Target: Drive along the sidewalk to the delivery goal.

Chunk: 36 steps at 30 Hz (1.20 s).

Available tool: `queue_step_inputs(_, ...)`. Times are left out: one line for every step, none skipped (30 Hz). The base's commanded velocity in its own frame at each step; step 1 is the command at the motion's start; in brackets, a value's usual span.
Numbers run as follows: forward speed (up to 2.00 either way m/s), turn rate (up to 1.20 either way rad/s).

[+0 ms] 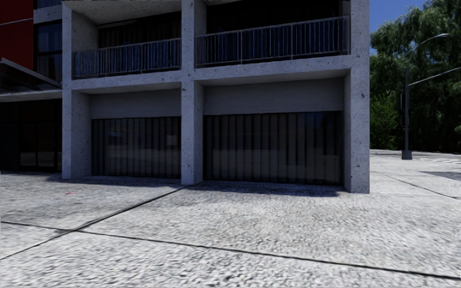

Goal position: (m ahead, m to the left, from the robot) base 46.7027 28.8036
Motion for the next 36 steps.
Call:
queue_step_inputs(2.00,-0.81)
queue_step_inputs(2.00,-0.81)
queue_step_inputs(2.00,-0.81)
queue_step_inputs(2.00,-0.81)
queue_step_inputs(2.00,-0.81)
queue_step_inputs(2.00,-0.81)
queue_step_inputs(2.00,-0.81)
queue_step_inputs(2.00,-0.81)
queue_step_inputs(2.00,-0.81)
queue_step_inputs(2.00,-0.81)
queue_step_inputs(2.00,-0.83)
queue_step_inputs(2.00,-0.90)
queue_step_inputs(2.00,-0.92)
queue_step_inputs(2.00,-0.92)
queue_step_inputs(2.00,-0.99)
queue_step_inputs(2.00,-1.07)
queue_step_inputs(2.00,-1.09)
queue_step_inputs(2.00,-1.10)
queue_step_inputs(2.00,-1.10)
queue_step_inputs(2.00,-1.10)
queue_step_inputs(2.00,-1.10)
queue_step_inputs(2.00,-1.10)
queue_step_inputs(2.00,-1.10)
queue_step_inputs(2.00,-1.10)
queue_step_inputs(2.00,-1.10)
queue_step_inputs(2.00,-1.10)
queue_step_inputs(2.00,-1.10)
queue_step_inputs(2.00,-1.10)
queue_step_inputs(2.00,-1.10)
queue_step_inputs(2.00,-1.10)
queue_step_inputs(2.00,-1.09)
queue_step_inputs(2.00,-1.09)
queue_step_inputs(2.00,-1.03)
queue_step_inputs(2.00,-0.97)
queue_step_inputs(2.00,-0.93)
queue_step_inputs(2.00,-0.93)
